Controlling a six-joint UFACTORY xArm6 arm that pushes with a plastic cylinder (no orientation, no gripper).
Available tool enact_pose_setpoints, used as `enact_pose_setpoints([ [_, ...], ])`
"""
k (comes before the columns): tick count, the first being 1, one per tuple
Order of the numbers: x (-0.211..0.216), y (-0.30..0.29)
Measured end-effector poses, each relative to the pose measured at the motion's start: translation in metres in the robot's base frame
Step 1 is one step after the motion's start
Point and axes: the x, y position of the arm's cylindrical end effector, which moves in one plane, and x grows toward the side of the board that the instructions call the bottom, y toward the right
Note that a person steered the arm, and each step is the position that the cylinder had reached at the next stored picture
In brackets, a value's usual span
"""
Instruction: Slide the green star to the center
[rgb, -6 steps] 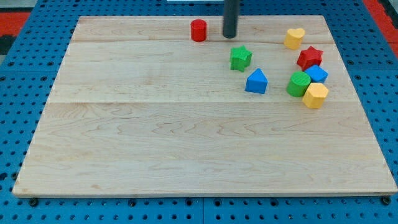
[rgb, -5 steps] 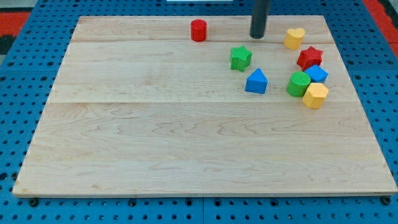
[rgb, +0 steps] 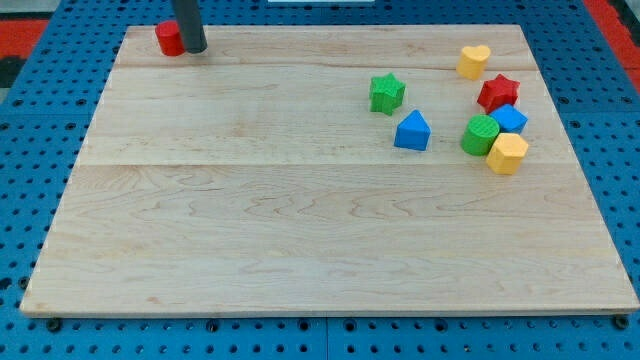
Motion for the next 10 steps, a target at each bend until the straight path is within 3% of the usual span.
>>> enact_pose_setpoints([
  [4, -0.011, 0.037],
  [7, 0.05, 0.303],
  [8, 0.073, 0.319],
  [9, 0.076, 0.271],
  [10, 0.082, 0.265],
])
